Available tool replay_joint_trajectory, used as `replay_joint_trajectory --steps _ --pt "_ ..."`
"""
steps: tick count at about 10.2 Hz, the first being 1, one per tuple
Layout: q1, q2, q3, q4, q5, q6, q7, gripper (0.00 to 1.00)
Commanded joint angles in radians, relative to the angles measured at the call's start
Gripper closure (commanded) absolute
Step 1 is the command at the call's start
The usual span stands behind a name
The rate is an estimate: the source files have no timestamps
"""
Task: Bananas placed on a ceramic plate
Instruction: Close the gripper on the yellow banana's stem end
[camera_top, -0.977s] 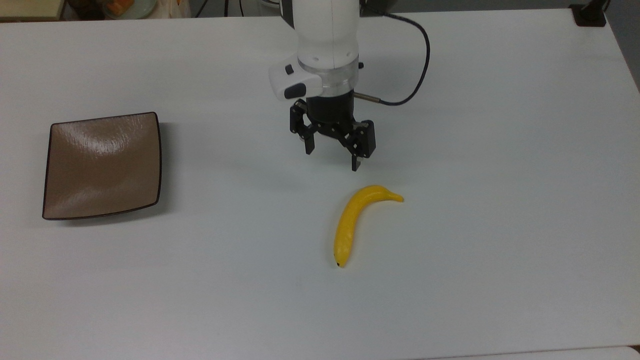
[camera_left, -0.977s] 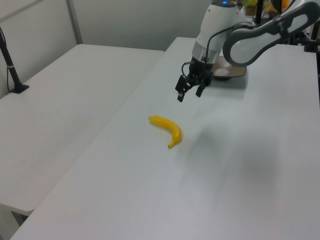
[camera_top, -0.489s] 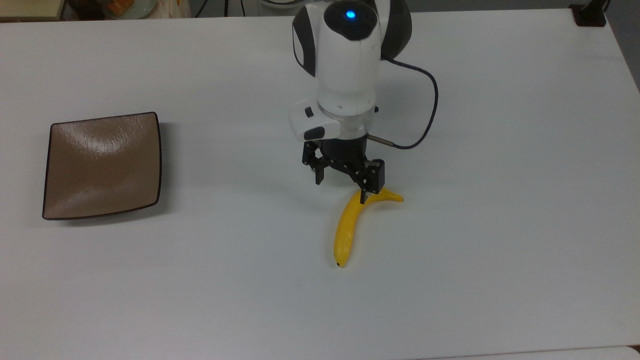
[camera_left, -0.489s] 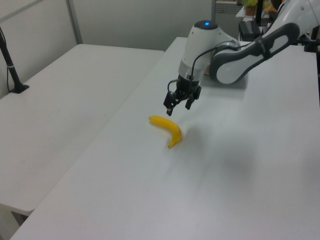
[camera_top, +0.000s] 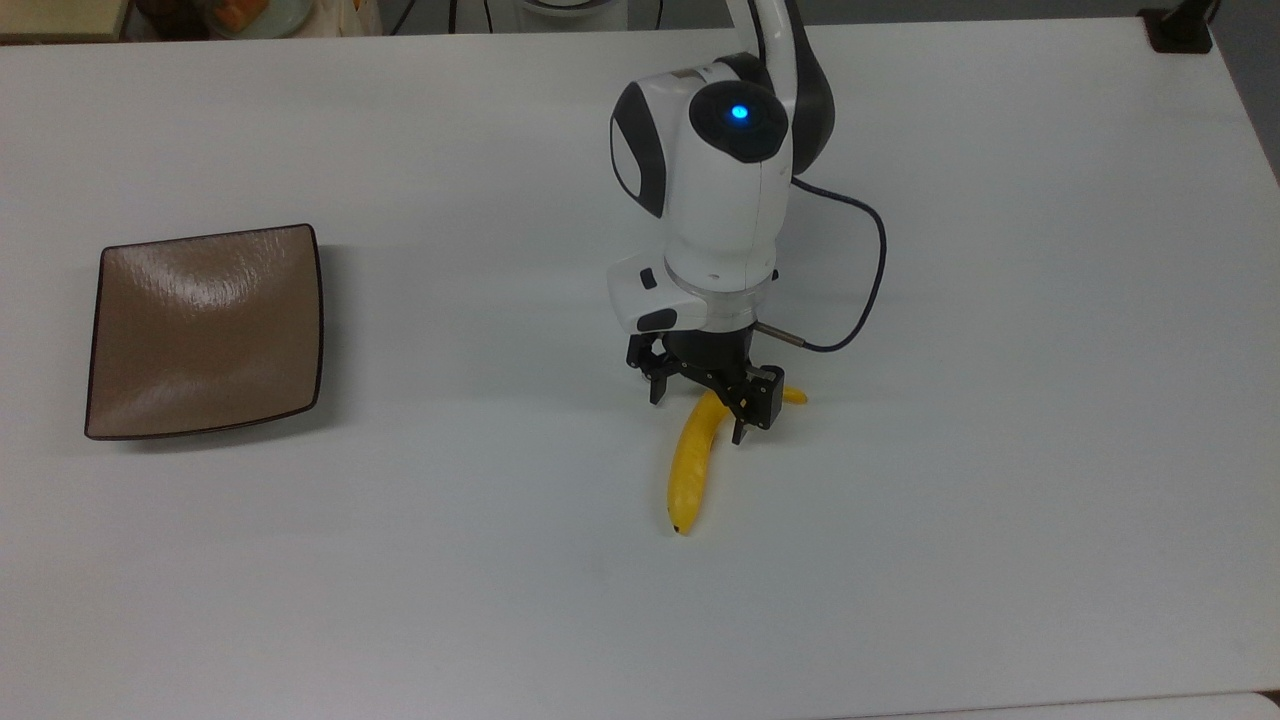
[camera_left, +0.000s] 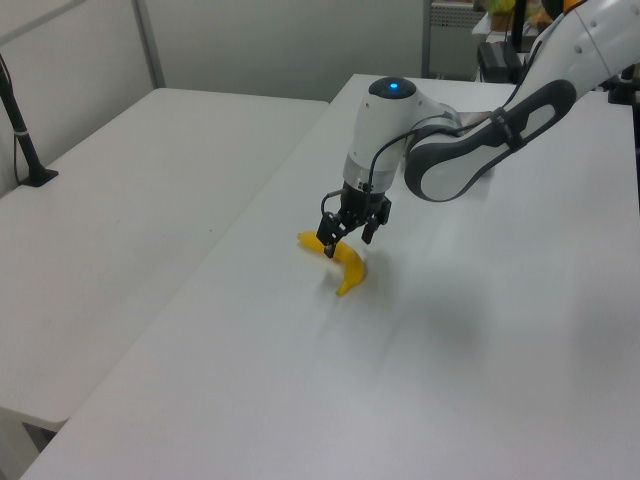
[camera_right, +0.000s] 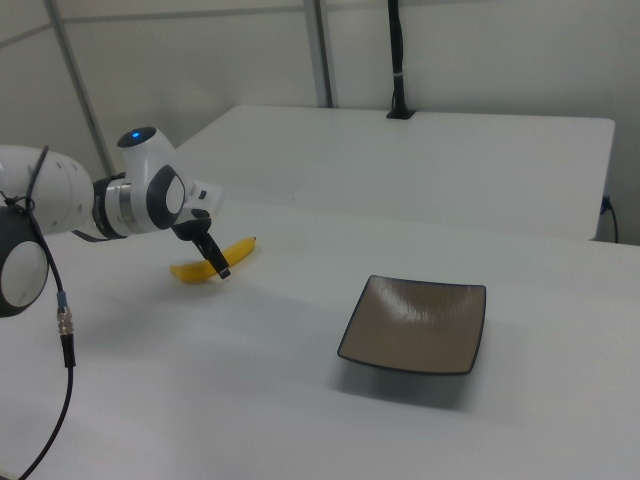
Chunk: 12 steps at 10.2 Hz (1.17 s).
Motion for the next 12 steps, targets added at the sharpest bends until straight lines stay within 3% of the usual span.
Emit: replay_joint_trajectory --steps 1,2,4,8,10,12 --pt "0.018 0.043 -0.004 0.048 -0.136 0.011 0.026 0.68" --pt "0.015 0.041 -0.002 0.049 -0.147 0.011 0.021 0.78" --pt "0.012 0.034 0.000 0.048 -0.153 0.011 0.013 0.85" --pt "-0.005 -0.031 0.001 0.035 -0.130 -0.006 -0.048 0.89" --pt "-0.017 -0.077 0.001 0.005 -0.077 -0.020 -0.126 0.89" --pt "-0.048 -0.136 0.001 0.002 0.046 -0.145 -0.323 0.88"
